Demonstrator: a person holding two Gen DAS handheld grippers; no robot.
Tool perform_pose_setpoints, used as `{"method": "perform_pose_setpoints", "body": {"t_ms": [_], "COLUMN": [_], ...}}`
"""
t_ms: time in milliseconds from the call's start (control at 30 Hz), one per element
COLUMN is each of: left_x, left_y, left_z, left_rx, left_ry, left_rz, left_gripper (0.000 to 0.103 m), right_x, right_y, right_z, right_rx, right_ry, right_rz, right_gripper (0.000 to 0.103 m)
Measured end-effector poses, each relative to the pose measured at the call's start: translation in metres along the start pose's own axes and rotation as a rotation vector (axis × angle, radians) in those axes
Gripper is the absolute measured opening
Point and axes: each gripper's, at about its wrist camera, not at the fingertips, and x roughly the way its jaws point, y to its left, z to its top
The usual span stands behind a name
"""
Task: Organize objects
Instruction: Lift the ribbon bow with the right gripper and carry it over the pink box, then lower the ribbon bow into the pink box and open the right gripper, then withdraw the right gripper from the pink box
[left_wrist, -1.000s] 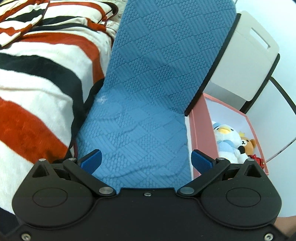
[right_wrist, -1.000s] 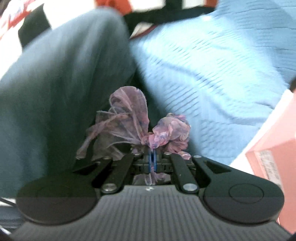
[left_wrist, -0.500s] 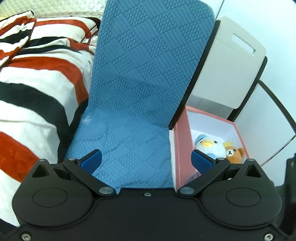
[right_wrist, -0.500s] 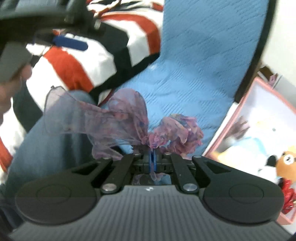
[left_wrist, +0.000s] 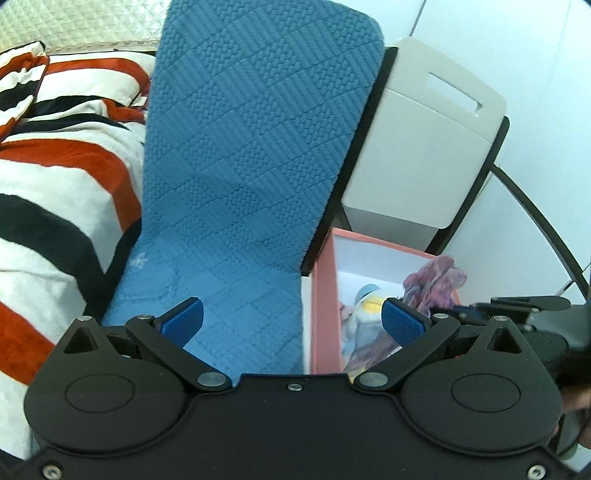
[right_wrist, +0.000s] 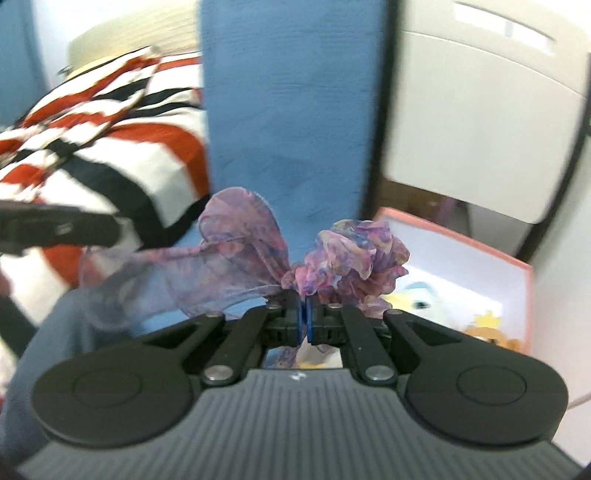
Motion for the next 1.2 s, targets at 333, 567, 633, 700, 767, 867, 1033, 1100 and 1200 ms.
{"method": "perform_pose_setpoints", "body": {"t_ms": [333, 567, 633, 700, 767, 867, 1033, 1100, 1200], "left_x": [0.035, 0.068, 0.078, 0.084, 0.088, 0.090, 0.082, 0.076, 0.062], "left_y": [-0.046, -0.069, -0.074, -0.078, -0.083, -0.090, -0.102, -0.105, -0.109], "left_z": [0.004, 0.000, -0.002, -0.003, -0.004, -0.005, -0.003, -0.003, -0.003], "left_rx": [0.028, 0.048, 0.050, 0.054, 0.051, 0.060, 0.081, 0.089, 0.098], "left_ry": [0.027, 0.064, 0.078, 0.080, 0.080, 0.079, 0.060, 0.051, 0.034], "left_rz": [-0.008, -0.010, -0.011, -0.009, -0.004, -0.005, -0.022, -0.030, -0.043], "left_gripper": [0.103, 0.103, 0.103, 0.103, 0.103, 0.103, 0.103, 0.103, 0.103], "right_x": [0.047, 0.075, 0.080, 0.083, 0.084, 0.083, 0.057, 0.042, 0.010], "right_y": [-0.092, -0.137, -0.148, -0.156, -0.162, -0.165, -0.161, -0.157, -0.146], "right_z": [-0.027, -0.061, -0.068, -0.073, -0.075, -0.074, -0.061, -0.054, -0.046], "right_rx": [0.215, 0.377, 0.407, 0.440, 0.465, 0.468, 0.450, 0.450, 0.454], "right_ry": [0.046, 0.080, 0.079, 0.080, 0.074, 0.085, 0.006, -0.029, -0.087], "right_rz": [-0.163, -0.200, -0.212, -0.218, -0.219, -0.237, -0.243, -0.236, -0.220], "right_gripper": [0.005, 0.007, 0.008, 0.008, 0.009, 0.028, 0.044, 0.044, 0.044]}}
